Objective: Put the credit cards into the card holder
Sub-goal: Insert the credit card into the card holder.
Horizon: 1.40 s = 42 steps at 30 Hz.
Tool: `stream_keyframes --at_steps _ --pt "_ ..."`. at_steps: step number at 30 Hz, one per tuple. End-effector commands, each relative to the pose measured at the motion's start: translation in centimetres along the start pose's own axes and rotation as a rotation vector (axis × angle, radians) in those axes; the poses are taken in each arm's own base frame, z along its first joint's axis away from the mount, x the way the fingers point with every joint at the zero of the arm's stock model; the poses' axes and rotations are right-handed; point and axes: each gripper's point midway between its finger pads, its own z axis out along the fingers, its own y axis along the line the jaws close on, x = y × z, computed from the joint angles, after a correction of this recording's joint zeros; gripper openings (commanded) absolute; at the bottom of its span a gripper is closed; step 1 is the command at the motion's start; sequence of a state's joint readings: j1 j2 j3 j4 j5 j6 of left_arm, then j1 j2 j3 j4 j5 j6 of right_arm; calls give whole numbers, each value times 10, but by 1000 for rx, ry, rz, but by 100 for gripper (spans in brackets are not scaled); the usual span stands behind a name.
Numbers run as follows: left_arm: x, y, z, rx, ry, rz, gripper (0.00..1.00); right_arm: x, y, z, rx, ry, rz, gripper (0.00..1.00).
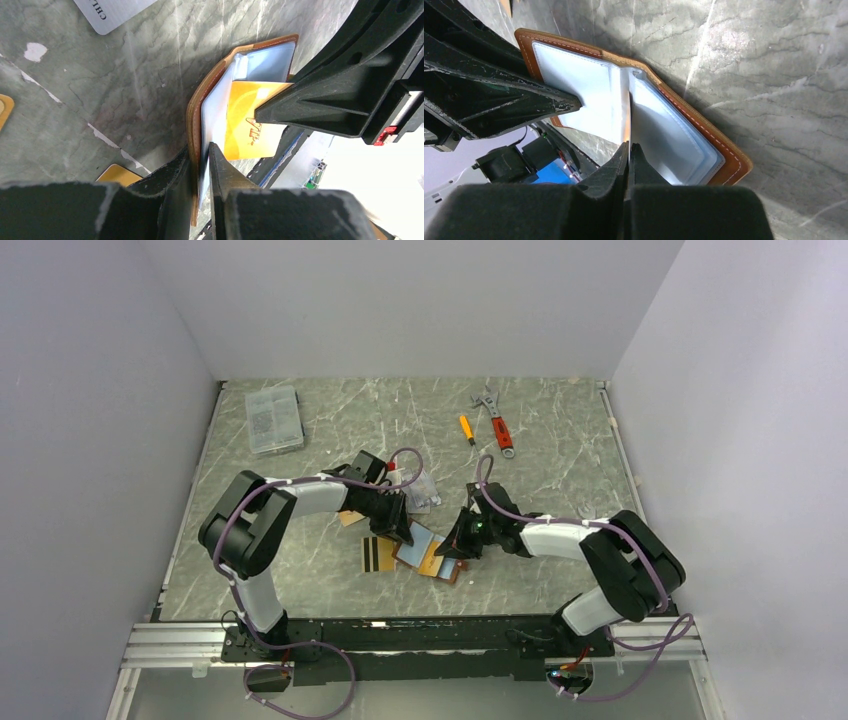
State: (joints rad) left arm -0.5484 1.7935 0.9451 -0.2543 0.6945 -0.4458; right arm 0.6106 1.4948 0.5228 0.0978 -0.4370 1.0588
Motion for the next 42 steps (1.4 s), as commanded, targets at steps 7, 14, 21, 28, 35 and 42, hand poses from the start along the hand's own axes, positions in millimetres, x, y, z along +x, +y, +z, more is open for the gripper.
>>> stream_keyframes --at_steps 7,14,21,28,35,42 --pt "-14 -16 -13 28 -51 52 20 -4 1 -10 -5 -54 28 1" --pt "-14 -17 -13 28 -52 49 20 -22 19 -23 -94 -155 8 0" --pt "-14 -16 -14 28 -54 45 19 -29 26 -21 -158 -204 2 0" --pt "-13 -16 -14 33 -56 41 19 -34 22 -16 -160 -232 12 0" --pt "-12 -15 -13 32 -52 36 19 -30 15 -6 -128 -247 3 0" --pt "-9 -13 -12 32 -49 25 19 -27 6 -2 -99 -267 3 0"
